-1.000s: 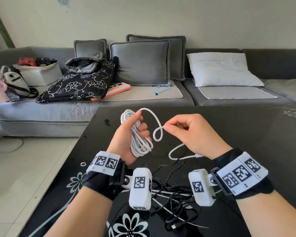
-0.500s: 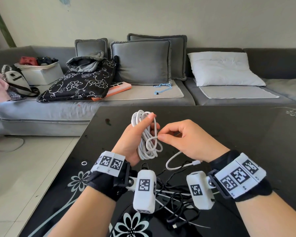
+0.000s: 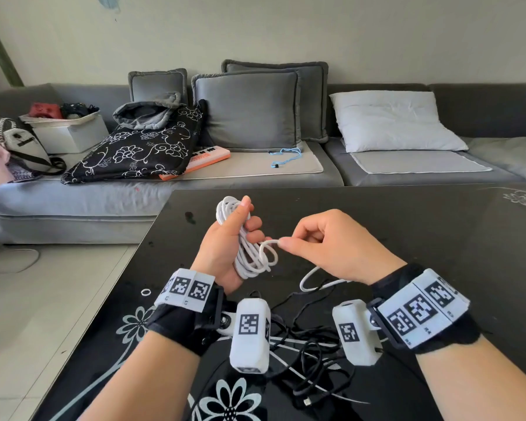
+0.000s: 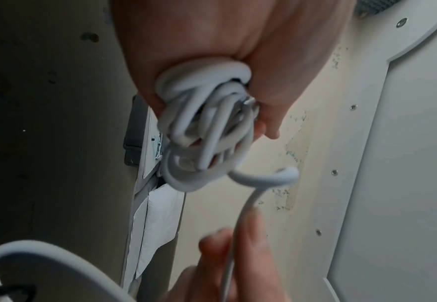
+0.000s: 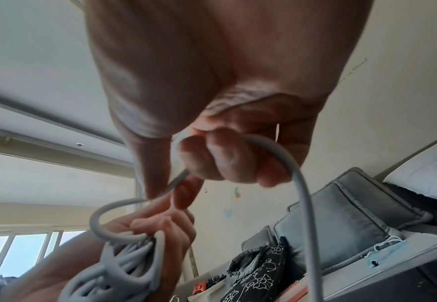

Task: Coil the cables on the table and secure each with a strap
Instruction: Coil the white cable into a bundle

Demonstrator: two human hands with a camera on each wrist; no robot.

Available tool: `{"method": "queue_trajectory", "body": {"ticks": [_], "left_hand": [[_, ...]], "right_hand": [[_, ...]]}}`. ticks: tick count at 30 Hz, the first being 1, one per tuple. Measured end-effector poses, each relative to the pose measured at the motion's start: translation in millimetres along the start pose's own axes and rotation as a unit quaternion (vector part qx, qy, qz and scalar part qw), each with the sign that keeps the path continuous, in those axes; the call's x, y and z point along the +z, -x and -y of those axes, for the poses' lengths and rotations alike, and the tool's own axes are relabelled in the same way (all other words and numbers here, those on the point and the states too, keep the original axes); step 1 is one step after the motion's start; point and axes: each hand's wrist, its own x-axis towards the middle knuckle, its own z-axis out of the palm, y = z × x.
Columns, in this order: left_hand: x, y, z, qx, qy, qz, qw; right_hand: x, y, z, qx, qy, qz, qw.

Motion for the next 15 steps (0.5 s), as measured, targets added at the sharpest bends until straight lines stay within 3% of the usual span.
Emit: {"method": "queue_trajectory", "body": {"ticks": [9,15], "left_hand": [[-14.3,-3.2,-23.6,-0.012,0.072,-0.019,0.997],[-10.6,-0.2,-18.5,-0.083,-0.027,0.021,0.996]], "right_hand": [[-20.0,1.2,-4.8,0.017,-0.097,0.016,0.995],[-23.2,2.4,1.9,-0.013,-0.212,-0.002,0.977]]}}
